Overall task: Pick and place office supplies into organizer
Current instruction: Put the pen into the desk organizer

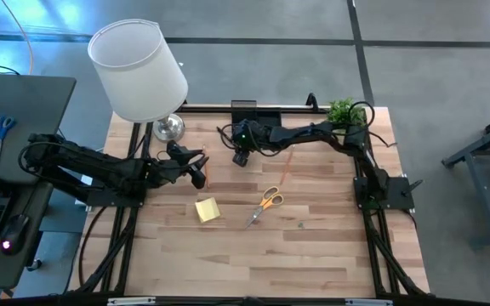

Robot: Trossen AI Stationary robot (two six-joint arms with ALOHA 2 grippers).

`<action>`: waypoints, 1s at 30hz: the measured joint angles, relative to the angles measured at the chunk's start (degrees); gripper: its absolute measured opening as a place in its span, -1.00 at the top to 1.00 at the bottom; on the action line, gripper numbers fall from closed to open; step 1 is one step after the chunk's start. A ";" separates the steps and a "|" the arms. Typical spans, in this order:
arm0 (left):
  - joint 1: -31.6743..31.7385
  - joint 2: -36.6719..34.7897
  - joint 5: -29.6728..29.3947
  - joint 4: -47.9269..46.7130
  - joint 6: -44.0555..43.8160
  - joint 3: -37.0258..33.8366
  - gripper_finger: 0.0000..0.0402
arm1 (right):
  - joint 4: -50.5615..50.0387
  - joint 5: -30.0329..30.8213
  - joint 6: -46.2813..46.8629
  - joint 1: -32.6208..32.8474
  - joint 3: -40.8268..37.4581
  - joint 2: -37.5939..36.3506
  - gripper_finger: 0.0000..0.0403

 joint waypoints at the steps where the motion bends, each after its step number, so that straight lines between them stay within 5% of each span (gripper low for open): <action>1: 0.00 0.00 0.00 0.00 -0.01 0.01 0.19 | 0.14 -0.58 0.15 0.00 -0.01 0.00 0.20; 30: 0.00 -0.05 -0.26 0.02 3.02 0.00 0.19 | -2.47 -4.82 -0.03 -0.79 0.74 -0.02 0.39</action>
